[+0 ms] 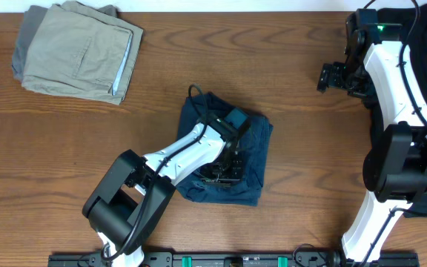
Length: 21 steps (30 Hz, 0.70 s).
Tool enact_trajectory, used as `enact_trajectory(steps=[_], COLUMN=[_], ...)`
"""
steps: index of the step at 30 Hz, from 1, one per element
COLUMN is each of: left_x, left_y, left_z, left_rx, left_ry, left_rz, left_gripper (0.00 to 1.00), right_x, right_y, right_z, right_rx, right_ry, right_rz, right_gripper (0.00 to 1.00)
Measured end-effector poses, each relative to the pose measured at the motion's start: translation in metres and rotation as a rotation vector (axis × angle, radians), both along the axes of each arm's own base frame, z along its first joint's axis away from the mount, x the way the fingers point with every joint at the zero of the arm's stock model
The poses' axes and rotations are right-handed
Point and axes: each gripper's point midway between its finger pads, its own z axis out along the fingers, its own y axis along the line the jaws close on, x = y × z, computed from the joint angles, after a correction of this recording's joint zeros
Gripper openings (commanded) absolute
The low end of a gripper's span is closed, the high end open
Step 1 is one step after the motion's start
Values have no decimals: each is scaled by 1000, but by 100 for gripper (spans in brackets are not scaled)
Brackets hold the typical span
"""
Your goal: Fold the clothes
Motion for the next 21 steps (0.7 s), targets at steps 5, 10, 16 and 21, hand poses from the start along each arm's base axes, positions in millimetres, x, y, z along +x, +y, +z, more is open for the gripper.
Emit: enact_trajectory(steps=[5,10,16,21], left_x=[-11,-4,53,99], left_y=[9,3,-36,-50], left_z=[3,24,79,98], left_rx=[40,-3,-207,-249], left_ry=[50,2,-317,-546], left_rz=[10,-3,-9,15], left_gripper=[6,6,7,7], right_x=[0,0,0,0], right_y=[0,0,0,0], right_z=[0,0,0,0], right_rx=[0,0,0,0], right_ry=[0,0,0,0], right_rz=[0,0,0,0], right_gripper=[99,99,99,99])
